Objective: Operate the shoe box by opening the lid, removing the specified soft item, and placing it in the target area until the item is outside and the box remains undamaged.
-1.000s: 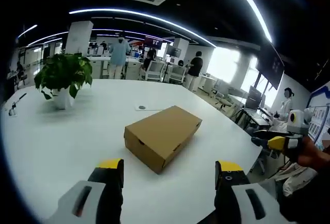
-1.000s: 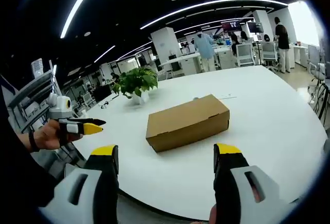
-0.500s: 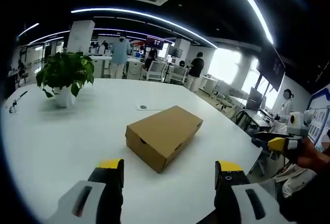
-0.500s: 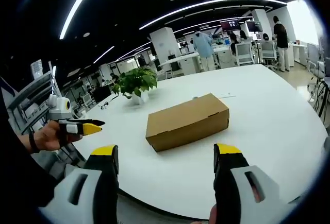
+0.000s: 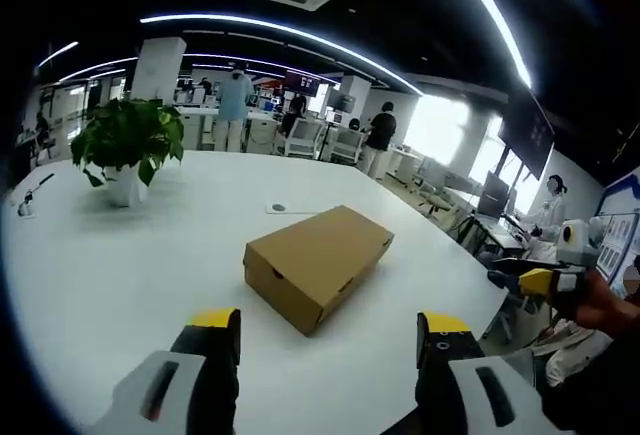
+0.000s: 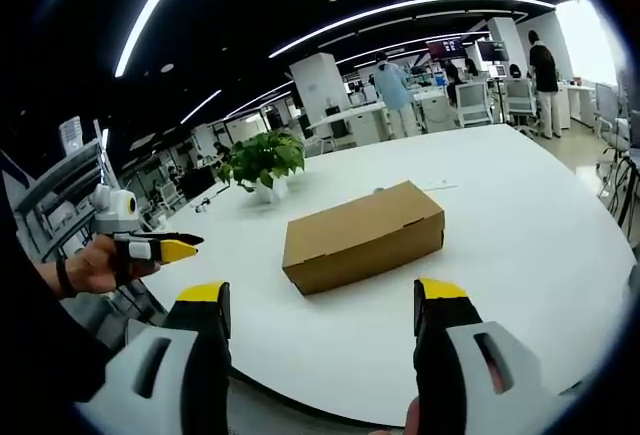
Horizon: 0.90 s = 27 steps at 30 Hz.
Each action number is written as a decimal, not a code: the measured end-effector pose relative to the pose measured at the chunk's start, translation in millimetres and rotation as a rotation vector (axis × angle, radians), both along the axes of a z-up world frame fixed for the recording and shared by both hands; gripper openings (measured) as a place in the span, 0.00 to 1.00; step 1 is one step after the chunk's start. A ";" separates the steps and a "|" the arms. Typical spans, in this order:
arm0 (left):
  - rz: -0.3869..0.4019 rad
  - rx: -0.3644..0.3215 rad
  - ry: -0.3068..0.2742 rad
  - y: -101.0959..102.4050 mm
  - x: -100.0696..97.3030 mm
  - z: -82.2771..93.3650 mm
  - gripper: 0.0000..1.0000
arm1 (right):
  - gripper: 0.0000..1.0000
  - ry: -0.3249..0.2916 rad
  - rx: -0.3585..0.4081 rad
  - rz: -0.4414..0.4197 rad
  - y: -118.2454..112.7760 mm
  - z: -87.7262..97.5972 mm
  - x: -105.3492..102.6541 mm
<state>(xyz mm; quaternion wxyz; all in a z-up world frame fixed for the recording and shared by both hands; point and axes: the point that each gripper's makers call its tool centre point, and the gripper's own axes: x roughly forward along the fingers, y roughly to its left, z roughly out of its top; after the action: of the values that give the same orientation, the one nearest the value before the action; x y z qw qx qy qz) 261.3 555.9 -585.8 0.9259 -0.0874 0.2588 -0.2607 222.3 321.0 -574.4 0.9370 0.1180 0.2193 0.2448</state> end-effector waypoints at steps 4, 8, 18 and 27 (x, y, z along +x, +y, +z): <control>-0.003 0.000 -0.001 -1.2 0.0 0.5 0.73 | 0.70 -0.003 0.005 -0.005 -1.1 0.7 0.2; -0.004 0.001 0.001 -1.3 -0.4 -0.2 0.73 | 0.70 -0.003 0.010 -0.011 -2.5 1.2 0.5; -0.003 0.000 0.005 -0.5 -0.6 -1.2 0.73 | 0.70 0.001 0.012 -0.005 -0.9 -0.6 -0.7; -0.014 -0.002 0.007 -5.4 0.3 -0.5 0.73 | 0.70 0.004 0.011 0.001 1.1 -1.0 -1.3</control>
<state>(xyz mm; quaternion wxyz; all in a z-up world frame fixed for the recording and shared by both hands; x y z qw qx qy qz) 261.5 550.5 -586.3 0.9231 -0.0875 0.2622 -0.2672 221.0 322.1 -575.4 0.9358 0.1235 0.2198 0.2463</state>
